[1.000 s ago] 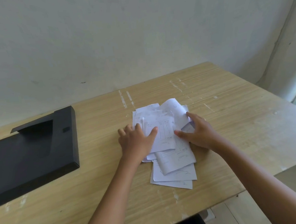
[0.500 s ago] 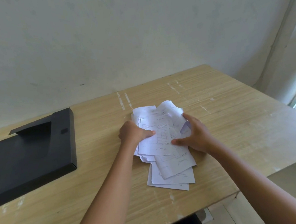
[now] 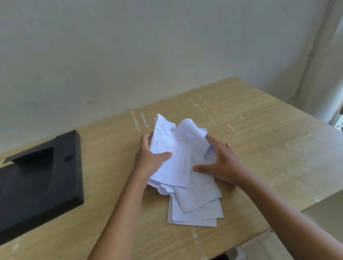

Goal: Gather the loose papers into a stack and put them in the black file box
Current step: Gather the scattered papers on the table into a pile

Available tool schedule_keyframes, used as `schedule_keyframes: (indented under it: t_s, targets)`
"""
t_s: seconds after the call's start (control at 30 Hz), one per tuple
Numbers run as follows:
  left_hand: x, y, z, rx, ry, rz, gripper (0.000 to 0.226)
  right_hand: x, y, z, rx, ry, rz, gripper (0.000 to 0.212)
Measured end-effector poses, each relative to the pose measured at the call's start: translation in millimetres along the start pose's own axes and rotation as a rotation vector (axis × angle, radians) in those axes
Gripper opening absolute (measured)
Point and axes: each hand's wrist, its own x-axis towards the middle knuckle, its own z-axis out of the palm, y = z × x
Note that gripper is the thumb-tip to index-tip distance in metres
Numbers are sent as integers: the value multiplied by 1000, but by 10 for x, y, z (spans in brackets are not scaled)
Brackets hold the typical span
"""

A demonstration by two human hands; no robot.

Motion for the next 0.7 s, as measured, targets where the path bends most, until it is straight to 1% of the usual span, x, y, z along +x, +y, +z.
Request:
schedule_keyframes:
  t_s: [0.07, 0.13, 0.2, 0.27, 0.3, 0.4, 0.47, 0.6, 0.7]
  targets:
    - [6, 13, -18, -134, -64, -80, 90, -12, -5, 20, -20, 17, -14, 113]
    - [16, 29, -11, -182, -95, -169, 91, -18, -8, 27, -27, 24, -24, 112]
    - [11, 41, 13, -195, -102, -269, 78, -22, -1, 29, -33, 28, -30, 111]
    - [4, 28, 60, -207, -126, -317, 57, -27, 5, 29, -36, 30, -33, 110]
    - [8, 15, 89, -212, -141, -309, 51, -31, 7, 29, -32, 32, -33, 109]
    - [9, 0, 165, -186, -148, -250, 55, -38, 9, 38, -33, 24, -40, 107]
    - [9, -13, 185, -180, -130, -226, 52, -33, 11, 41, -49, 19, -40, 107]
    - [-2, -68, 184, -187, -128, -236, 40, -36, 4, 41, -79, 21, -40, 106]
    - [5, -109, 193, -231, -119, -221, 37, -41, 14, 46, -72, 35, -48, 107]
